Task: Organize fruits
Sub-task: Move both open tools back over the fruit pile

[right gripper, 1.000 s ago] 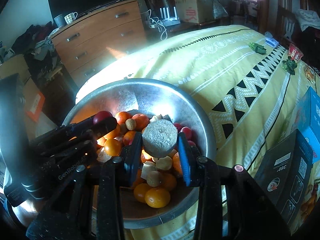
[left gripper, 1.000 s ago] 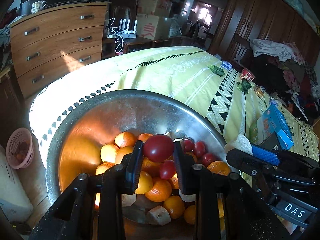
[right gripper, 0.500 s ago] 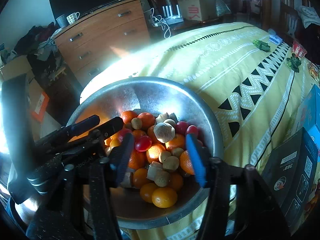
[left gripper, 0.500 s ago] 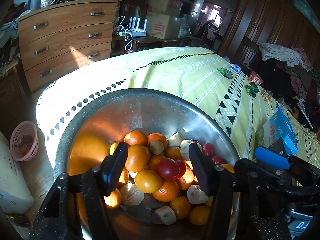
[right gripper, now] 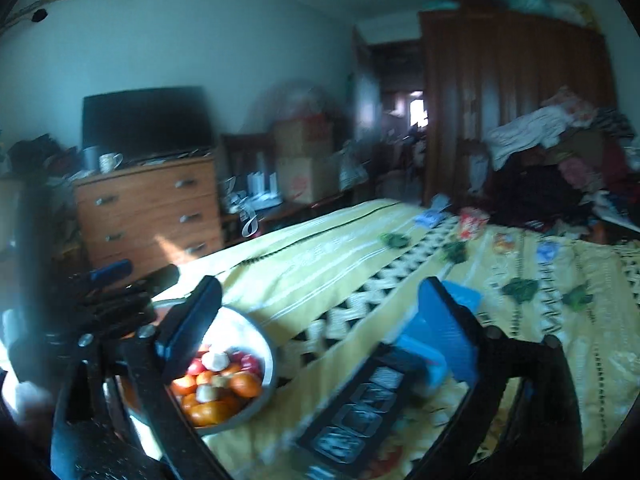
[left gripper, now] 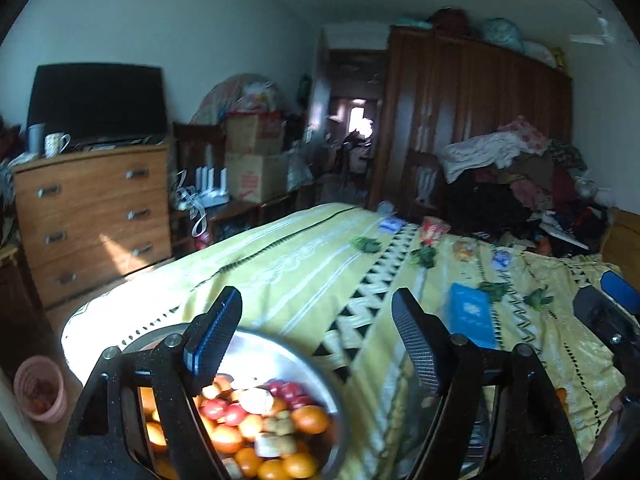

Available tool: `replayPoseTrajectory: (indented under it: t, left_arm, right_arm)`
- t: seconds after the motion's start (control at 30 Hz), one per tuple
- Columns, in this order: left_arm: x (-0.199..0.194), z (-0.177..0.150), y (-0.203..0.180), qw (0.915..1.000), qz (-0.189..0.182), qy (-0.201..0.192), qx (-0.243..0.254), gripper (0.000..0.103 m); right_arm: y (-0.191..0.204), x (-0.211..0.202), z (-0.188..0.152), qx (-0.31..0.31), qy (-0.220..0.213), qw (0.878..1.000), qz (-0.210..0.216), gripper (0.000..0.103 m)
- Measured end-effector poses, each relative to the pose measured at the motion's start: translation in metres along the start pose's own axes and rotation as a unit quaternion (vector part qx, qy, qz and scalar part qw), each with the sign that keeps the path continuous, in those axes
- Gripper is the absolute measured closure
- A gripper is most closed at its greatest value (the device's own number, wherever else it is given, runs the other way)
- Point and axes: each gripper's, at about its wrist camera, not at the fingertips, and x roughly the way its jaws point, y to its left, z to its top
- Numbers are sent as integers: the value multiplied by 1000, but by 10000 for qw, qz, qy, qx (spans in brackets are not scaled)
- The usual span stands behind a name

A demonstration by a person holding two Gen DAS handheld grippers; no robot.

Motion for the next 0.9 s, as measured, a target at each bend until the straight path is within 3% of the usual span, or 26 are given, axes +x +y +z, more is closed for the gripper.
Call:
replayPoseTrajectory:
  t: [0.07, 0.17, 0.23, 0.3, 0.4, 0.47, 0.5, 0.63, 0.9]
  left_arm:
    - [-8, -3, -50, 9979, -616, -70, 173, 20]
    - [-7, -26, -124, 9887, -1419, 211, 437, 17]
    - [3, -55, -170, 9788, -1837, 650, 626, 17]
    - [18, -91, -209, 9677, -2086, 1150, 820, 17]
    - [47, -154, -252, 9481, -2222, 2002, 1080, 17]
    - [68, -192, -272, 9358, -2160, 2473, 1283, 17]
    - [74, -207, -277, 9332, -2098, 2589, 1348, 18]
    - [97, -254, -286, 9247, -1861, 2956, 1514, 18]
    - [116, -283, -287, 9246, -1638, 3034, 1617, 16]
  right_arm:
    - [-45, -22, -13, 201, -47, 9981, -588, 0]
    - [-120, -37, -57, 520, 522, 9866, -1454, 0]
    - [-169, -31, -102, 735, 1357, 9693, -1916, 0]
    - [-216, -18, -163, 989, 2408, 9410, -2164, 0]
    - [-262, -10, -238, 1479, 3388, 9007, -2283, 2]
    - [-281, -8, -273, 1709, 3766, 8797, -2346, 5]
    - [-288, -6, -282, 1793, 3814, 8760, -2346, 5]
    - [-297, 1, -295, 1821, 3601, 8877, -2218, 0]
    - [-297, -12, -301, 1826, 3398, 8952, -2232, 0]
